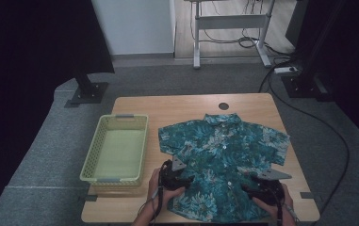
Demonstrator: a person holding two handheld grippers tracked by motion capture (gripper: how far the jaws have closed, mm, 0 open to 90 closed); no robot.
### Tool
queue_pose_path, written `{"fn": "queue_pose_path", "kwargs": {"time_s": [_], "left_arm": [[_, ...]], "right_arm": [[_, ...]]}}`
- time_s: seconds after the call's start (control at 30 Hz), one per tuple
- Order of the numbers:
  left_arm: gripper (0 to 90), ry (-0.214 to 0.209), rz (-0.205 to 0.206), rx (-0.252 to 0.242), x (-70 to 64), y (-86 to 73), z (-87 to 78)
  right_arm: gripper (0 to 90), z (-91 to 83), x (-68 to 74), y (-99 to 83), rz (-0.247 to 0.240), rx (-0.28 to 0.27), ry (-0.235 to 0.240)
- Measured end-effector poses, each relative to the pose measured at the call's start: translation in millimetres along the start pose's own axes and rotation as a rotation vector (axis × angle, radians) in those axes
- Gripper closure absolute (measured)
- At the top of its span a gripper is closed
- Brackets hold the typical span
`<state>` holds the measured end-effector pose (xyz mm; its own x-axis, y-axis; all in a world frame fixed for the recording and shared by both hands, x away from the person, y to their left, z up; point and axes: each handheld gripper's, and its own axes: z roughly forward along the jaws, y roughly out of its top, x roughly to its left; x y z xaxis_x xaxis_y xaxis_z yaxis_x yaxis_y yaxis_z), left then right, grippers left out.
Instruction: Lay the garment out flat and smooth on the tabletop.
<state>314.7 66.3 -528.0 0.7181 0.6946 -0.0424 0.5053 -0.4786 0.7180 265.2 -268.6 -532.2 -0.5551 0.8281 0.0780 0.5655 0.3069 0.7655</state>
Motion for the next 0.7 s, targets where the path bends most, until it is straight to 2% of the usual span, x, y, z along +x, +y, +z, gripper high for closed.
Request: {"fn": "queue_pose_path", "kwargs": {"time_s": [0.1,0.2,0.33,0.43,0.57,0.7], "left_arm": [[42.1,-0.017,0.026,0.025,-11.1,1.0,9.9],[41.6,-0.026,0.030,0.049,-15.9,-1.6,19.7],[41.8,-0.019,0.029,0.039,-16.3,-4.4,21.4],[43.5,-0.012,0.029,0.026,-14.6,-7.8,19.4],[44.6,-0.012,0.035,0.017,-11.9,-15.2,12.9],[44.9,-0.008,0.048,0.015,-9.4,-26.0,2.0]], "right_arm": [[39.5,-10.1,-11.4,-1.8,0.018,0.010,-0.038],[39.8,-15.2,-23.2,-7.2,0.043,0.025,-0.067],[39.9,-16.5,-36.3,-15.9,0.082,0.036,-0.084],[39.8,-14.2,-43.2,-21.5,0.103,0.047,-0.077],[40.3,-14.0,-42.3,-27.9,0.101,0.056,-0.055],[40.9,-15.7,-30.3,-31.9,0.048,0.082,-0.075]]}}
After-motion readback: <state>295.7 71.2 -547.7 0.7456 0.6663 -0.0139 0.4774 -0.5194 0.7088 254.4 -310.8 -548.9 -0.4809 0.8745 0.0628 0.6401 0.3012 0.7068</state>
